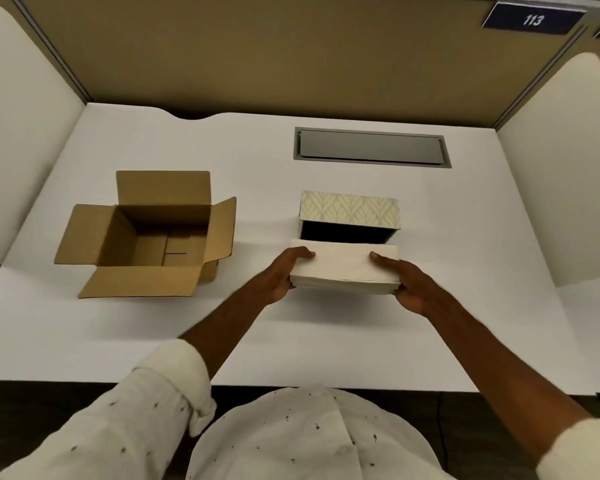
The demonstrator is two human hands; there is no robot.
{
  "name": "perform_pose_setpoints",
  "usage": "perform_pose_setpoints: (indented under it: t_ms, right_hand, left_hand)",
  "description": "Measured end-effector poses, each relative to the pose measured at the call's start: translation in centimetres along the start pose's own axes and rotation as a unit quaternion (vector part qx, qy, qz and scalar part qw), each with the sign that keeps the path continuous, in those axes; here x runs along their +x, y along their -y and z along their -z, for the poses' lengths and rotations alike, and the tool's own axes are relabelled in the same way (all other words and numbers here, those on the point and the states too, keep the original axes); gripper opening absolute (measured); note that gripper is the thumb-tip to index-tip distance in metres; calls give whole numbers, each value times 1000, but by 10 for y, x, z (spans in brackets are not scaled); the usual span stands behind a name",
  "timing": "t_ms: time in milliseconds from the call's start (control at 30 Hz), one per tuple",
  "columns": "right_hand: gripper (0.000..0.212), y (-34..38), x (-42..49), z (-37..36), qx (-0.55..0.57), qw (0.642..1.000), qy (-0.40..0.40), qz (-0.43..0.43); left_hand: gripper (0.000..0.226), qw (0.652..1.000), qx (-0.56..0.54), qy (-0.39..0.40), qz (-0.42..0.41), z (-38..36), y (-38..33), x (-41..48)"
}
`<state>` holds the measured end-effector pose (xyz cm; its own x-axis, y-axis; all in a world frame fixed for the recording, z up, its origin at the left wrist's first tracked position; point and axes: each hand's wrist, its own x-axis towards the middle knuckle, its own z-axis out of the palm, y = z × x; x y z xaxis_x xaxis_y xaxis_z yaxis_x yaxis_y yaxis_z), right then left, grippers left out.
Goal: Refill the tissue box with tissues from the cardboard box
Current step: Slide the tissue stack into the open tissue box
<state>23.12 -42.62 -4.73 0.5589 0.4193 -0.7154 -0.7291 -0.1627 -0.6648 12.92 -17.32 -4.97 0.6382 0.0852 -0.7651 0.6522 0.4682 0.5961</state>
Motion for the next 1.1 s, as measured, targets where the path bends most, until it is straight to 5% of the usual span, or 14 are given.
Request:
perform_pose_setpoints:
  t_ms: [300, 600, 833, 933, 1100]
  right_hand:
    - [41, 4, 49, 21, 3, 998, -56, -9]
    - [49, -7, 68, 28, 4, 994, -90, 66]
    - [72, -19, 67, 34, -66, 987, -125, 75]
    - [64, -24, 65, 38, -92, 983, -140, 79]
    - [65, -32, 68, 31, -74, 987, -124, 73]
  left_hand:
    - [32, 998, 3, -55, -5, -28, -8, 45]
    - [15, 997, -6, -69, -29, -31, 3, 70]
    - [32, 994, 56, -69, -60, -29, 9, 75]
    - [66, 986, 131, -80, -65, -29, 12, 73]
    - [73, 978, 170, -96, -75, -42, 11, 67]
